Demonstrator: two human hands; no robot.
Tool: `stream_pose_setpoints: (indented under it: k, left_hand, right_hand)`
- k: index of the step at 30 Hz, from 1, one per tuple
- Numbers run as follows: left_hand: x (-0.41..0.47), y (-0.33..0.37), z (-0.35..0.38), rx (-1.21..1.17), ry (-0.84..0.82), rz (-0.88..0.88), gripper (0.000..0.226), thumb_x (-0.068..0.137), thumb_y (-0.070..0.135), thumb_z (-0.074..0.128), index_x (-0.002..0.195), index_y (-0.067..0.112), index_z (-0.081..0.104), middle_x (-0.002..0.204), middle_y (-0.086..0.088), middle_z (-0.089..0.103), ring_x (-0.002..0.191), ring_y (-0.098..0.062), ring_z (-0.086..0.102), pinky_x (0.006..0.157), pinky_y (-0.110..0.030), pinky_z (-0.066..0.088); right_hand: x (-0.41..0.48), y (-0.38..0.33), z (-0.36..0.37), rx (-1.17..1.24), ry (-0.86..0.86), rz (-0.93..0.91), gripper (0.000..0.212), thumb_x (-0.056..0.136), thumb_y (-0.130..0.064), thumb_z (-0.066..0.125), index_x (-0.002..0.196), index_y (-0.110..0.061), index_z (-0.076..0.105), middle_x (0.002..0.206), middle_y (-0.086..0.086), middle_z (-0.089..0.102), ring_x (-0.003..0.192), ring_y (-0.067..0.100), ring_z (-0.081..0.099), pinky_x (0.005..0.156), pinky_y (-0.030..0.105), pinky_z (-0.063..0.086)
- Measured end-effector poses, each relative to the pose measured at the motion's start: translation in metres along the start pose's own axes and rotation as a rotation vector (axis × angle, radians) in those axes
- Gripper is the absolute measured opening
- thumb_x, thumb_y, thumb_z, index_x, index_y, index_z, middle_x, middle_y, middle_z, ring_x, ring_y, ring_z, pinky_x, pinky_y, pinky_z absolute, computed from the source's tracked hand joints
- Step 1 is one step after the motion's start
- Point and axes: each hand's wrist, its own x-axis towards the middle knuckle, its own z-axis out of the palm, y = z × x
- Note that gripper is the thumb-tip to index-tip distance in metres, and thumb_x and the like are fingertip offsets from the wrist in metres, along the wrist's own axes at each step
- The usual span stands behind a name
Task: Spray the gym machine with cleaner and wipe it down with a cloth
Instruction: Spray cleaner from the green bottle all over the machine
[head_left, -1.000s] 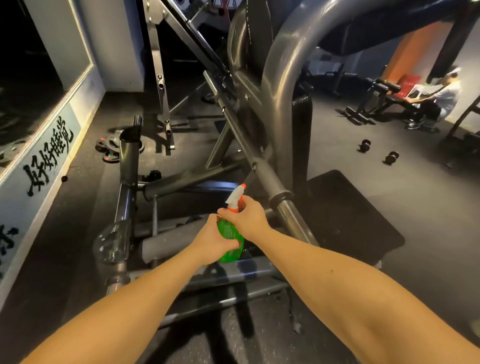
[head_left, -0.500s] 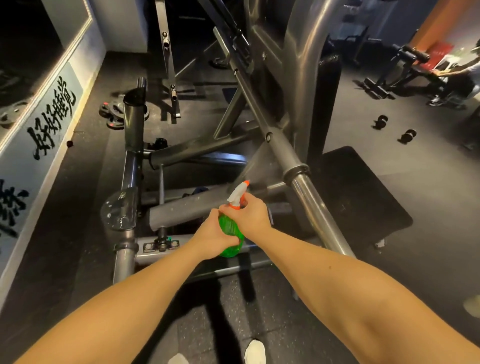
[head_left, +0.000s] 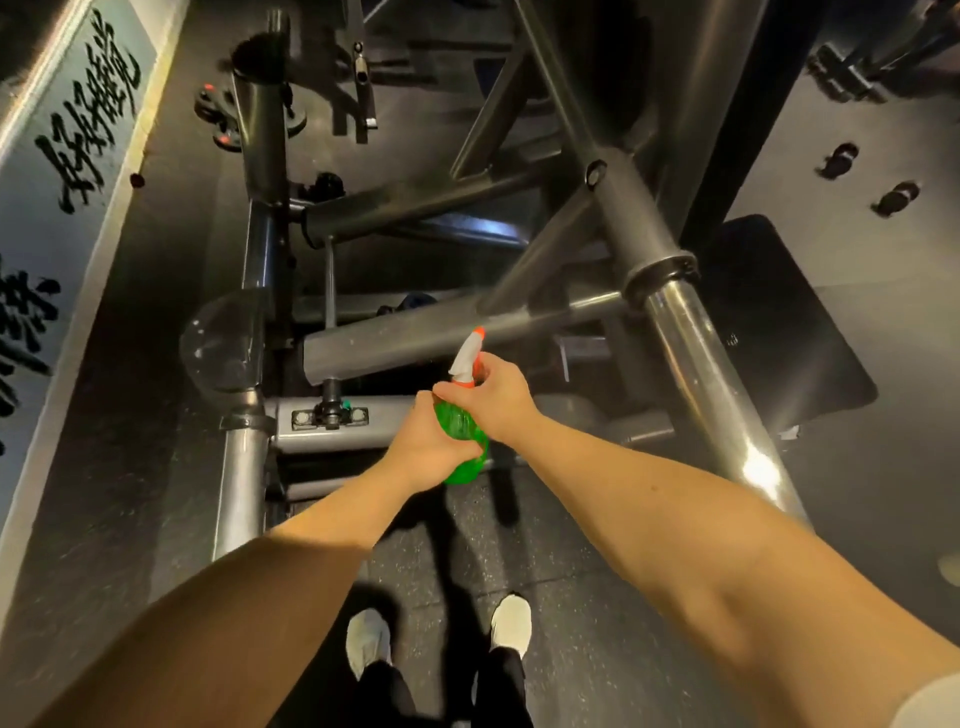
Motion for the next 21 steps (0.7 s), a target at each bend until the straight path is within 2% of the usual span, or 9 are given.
stream_pose_setpoints:
  k: [5,9,12,14,17,19,21]
  left_hand:
    - [0.021,-0.014,0.018,-0.011,-0.035,0.001,0.066,0.063,0.021,0.087,0.11,0.024,0.042,0.111,-0.003,0.061,0.102,-0.015,0.065,0.086,-0.037,0.056]
    - [0.038,-0.006,0.039,0.039,-0.116,0.054,0.065,0.068,0.015,0.086,0.119,0.018,0.045,0.112,-0.001,0.061,0.102,-0.014,0.063,0.085,-0.032,0.054]
    - [0.047,-0.002,0.052,0.048,-0.143,0.08,0.066,0.067,0.018,0.086,0.119,0.02,0.046,0.111,0.0,0.061,0.1,-0.013,0.063,0.085,-0.034,0.055]
    - [0.049,-0.006,0.057,0.013,-0.142,0.066,0.067,0.065,0.02,0.086,0.119,0.022,0.046,0.111,0.001,0.062,0.1,-0.013,0.064,0.086,-0.035,0.056]
    - [0.05,-0.026,0.06,-0.045,-0.102,0.011,0.077,0.053,0.033,0.088,0.118,0.026,0.048,0.112,0.001,0.065,0.101,-0.015,0.068,0.087,-0.04,0.058]
    - [0.068,-0.078,0.068,-0.066,-0.073,-0.035,0.084,0.045,0.043,0.094,0.116,0.03,0.052,0.11,0.001,0.069,0.1,-0.016,0.072,0.085,-0.047,0.061]
    - [0.078,-0.123,0.069,-0.069,-0.037,-0.079,0.089,0.04,0.054,0.096,0.116,0.032,0.056,0.111,0.002,0.069,0.1,-0.015,0.071,0.084,-0.046,0.062]
  right_hand:
    - [0.009,0.028,0.001,0.044,0.091,0.072,0.032,0.076,-0.036,0.089,0.082,-0.025,0.059,0.077,-0.009,0.065,0.071,0.007,0.062,0.068,0.025,0.047]
    - [0.01,0.048,-0.015,0.065,0.223,0.186,0.031,0.078,-0.038,0.087,0.089,-0.021,0.062,0.081,-0.008,0.066,0.076,0.01,0.065,0.067,0.025,0.045]
    - [0.012,0.058,-0.027,0.05,0.236,0.196,0.038,0.079,-0.037,0.087,0.098,-0.013,0.064,0.086,-0.004,0.067,0.077,0.011,0.064,0.062,0.022,0.044]
    - [0.016,0.062,-0.03,0.047,0.21,0.195,0.037,0.08,-0.036,0.087,0.098,-0.013,0.065,0.083,-0.006,0.065,0.074,0.008,0.062,0.062,0.02,0.044]
    - [0.023,0.061,-0.019,-0.012,0.1,0.184,0.031,0.077,-0.037,0.087,0.088,-0.021,0.063,0.079,-0.007,0.067,0.072,0.007,0.064,0.065,0.023,0.047]
    - [0.027,0.056,-0.002,-0.059,-0.011,0.156,0.03,0.075,-0.037,0.088,0.082,-0.022,0.063,0.077,-0.005,0.068,0.073,0.011,0.066,0.069,0.03,0.053]
    - [0.03,0.05,0.017,-0.074,-0.145,0.122,0.03,0.075,-0.033,0.089,0.082,-0.02,0.063,0.077,-0.003,0.066,0.07,0.011,0.062,0.069,0.03,0.051]
